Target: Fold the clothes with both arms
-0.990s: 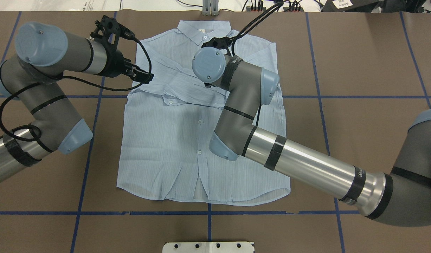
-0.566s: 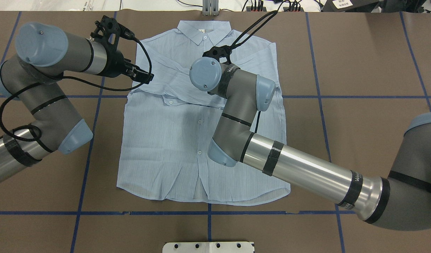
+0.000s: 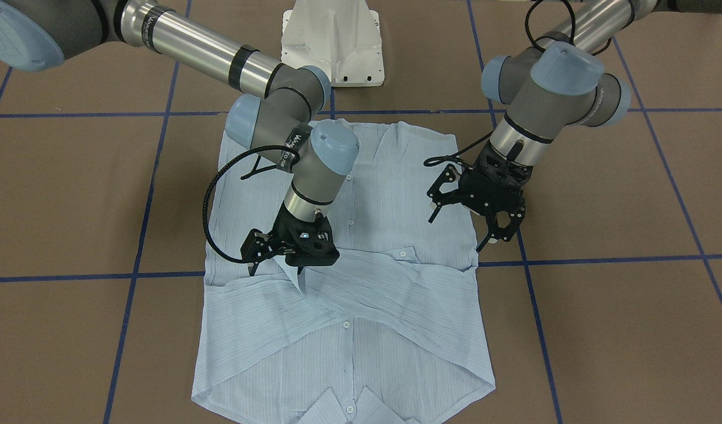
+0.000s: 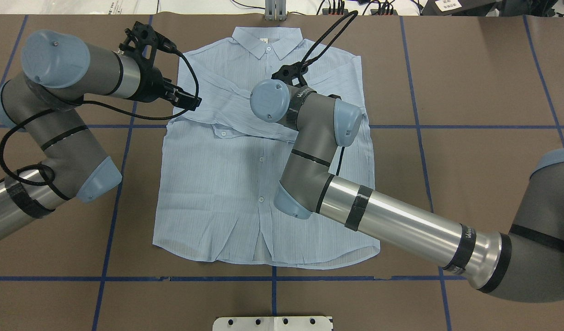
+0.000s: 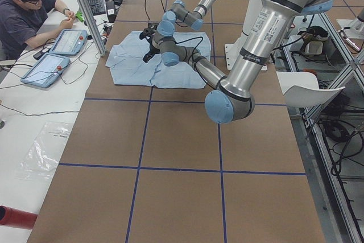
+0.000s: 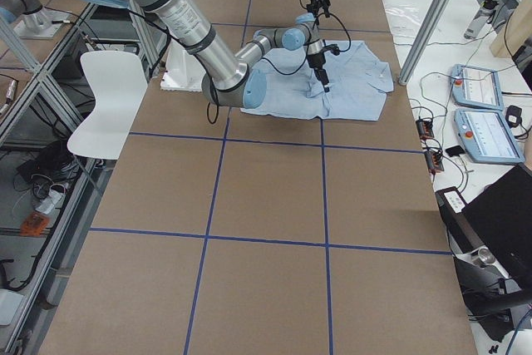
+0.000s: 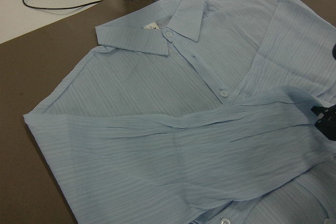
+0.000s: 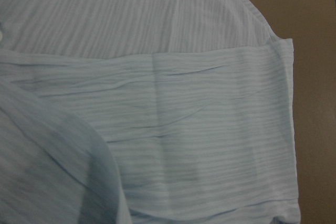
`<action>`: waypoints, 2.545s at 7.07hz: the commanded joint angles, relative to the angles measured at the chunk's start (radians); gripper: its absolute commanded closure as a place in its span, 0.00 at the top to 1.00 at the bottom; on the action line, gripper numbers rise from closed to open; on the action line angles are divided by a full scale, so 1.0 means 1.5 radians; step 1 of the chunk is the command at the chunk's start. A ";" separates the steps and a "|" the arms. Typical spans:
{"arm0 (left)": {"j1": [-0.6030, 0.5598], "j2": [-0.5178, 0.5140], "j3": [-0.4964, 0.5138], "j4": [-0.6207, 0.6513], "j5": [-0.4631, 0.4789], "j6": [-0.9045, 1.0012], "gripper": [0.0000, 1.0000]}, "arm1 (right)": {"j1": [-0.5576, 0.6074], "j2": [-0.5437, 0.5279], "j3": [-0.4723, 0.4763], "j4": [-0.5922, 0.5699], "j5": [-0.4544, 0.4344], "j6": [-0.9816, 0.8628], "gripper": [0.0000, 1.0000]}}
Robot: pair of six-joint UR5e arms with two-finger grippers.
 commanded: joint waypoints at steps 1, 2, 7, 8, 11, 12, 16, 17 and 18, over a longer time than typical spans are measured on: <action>0.000 0.000 0.001 0.001 0.001 0.000 1.00 | 0.047 -0.012 0.000 -0.013 -0.021 -0.119 1.00; 0.001 0.001 0.001 0.000 0.001 -0.001 1.00 | 0.084 -0.022 0.000 -0.003 -0.020 -0.177 1.00; 0.002 0.036 -0.036 0.003 0.002 -0.046 1.00 | 0.137 -0.263 0.352 0.105 0.190 -0.132 1.00; 0.003 0.069 -0.075 0.005 0.003 -0.083 1.00 | 0.134 -0.322 0.434 0.106 0.211 -0.064 1.00; 0.062 0.228 -0.235 0.005 0.013 -0.238 1.00 | 0.048 -0.462 0.619 0.123 0.201 0.192 1.00; 0.124 0.260 -0.271 0.006 0.068 -0.311 1.00 | 0.002 -0.492 0.654 0.132 0.167 0.246 1.00; 0.342 0.313 -0.265 0.014 0.254 -0.541 1.00 | -0.115 -0.592 0.668 0.271 0.067 0.363 1.00; 0.362 0.314 -0.264 0.027 0.256 -0.558 0.95 | -0.116 -0.592 0.668 0.270 0.065 0.363 1.00; 0.368 0.307 -0.263 0.070 0.257 -0.564 0.82 | -0.116 -0.595 0.668 0.270 0.064 0.363 1.00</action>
